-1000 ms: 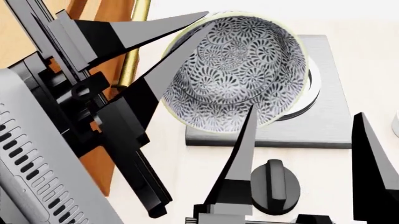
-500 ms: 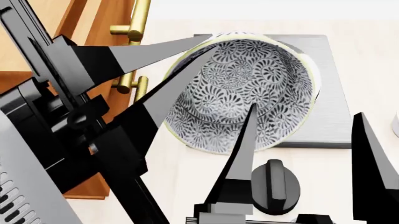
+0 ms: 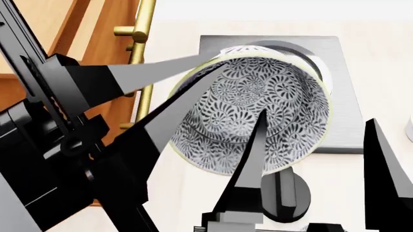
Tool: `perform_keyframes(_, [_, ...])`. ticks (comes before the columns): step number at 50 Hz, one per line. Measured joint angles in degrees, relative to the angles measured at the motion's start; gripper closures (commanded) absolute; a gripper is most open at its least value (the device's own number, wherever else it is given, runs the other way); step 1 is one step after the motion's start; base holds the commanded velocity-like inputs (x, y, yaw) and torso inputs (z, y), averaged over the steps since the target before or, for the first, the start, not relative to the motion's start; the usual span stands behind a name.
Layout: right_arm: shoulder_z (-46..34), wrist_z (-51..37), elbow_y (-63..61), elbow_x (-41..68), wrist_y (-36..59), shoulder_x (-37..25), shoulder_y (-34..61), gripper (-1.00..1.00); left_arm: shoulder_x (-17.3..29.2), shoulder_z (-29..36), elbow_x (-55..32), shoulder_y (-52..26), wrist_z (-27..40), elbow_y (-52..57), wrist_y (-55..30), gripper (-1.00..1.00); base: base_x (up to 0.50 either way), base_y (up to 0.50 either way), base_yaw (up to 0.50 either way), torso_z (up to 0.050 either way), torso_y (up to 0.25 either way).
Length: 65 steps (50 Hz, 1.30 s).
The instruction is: Pick the akita bowl on the wooden cabinet and place it on the plate.
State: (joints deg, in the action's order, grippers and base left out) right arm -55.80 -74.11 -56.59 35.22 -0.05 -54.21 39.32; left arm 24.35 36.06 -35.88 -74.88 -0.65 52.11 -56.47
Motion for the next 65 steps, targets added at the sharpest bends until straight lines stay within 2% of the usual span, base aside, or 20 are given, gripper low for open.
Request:
perform_keyframes(1, [0.0,0.1,0.0,-0.1,-0.2,0.0,0.0,-1.00,0.0,-0.1,-0.1,0.0,0.1,0.1,0.0,1.00,0.00,0.00,0.00,0.000,0.000])
perform_keyframes(2, [0.0,0.1,0.0,-0.1,-0.3,0.0,-0.1,1.00,0.0,-0.1,-0.2,0.0,0.1,0.1,-0.1,1.00,0.00,0.00,0.00,0.000,0.010])
perform_keyframes(33, [0.1,-0.6,-0.8,-0.7,-1.5,-0.8,-0.5,1.00,0.5,0.0,-2.4,0.7,0.9,0.0,0.3,1.00,0.00,0.00,0.00,0.000,0.000])
perform_keyframes(34, [0.1,-0.7,-0.8,-0.6,-1.4,-0.8,-0.5,1.00,0.5,0.0,-2.5,0.7,1.0,-0.1,0.3,-1.00,0.00,0.00,0.00,0.000,0.000])
perform_keyframes(46, [0.2,-2.7,-0.8,0.0,-0.6,-1.3,-0.6,1.00,0.6,-1.1,-1.3,0.6,2.8,-0.6,-0.3,-1.00,0.00,0.00,0.00,0.000,0.000])
perform_keyframes(57, [2.1,-9.1,-1.1,5.3,2.2,-2.2,0.2,1.00,0.7,-1.4,-1.1,0.6,3.6,-0.8,-0.4,-1.00,0.00,0.00,0.00,0.000,0.000])
perform_keyframes(65, [8.9,-12.8,-2.1,9.9,8.6,-1.9,-1.5,1.00,0.8,-1.8,-1.5,0.5,4.1,-0.7,-0.6,-1.00,0.00,0.00,0.00,0.001,0.000])
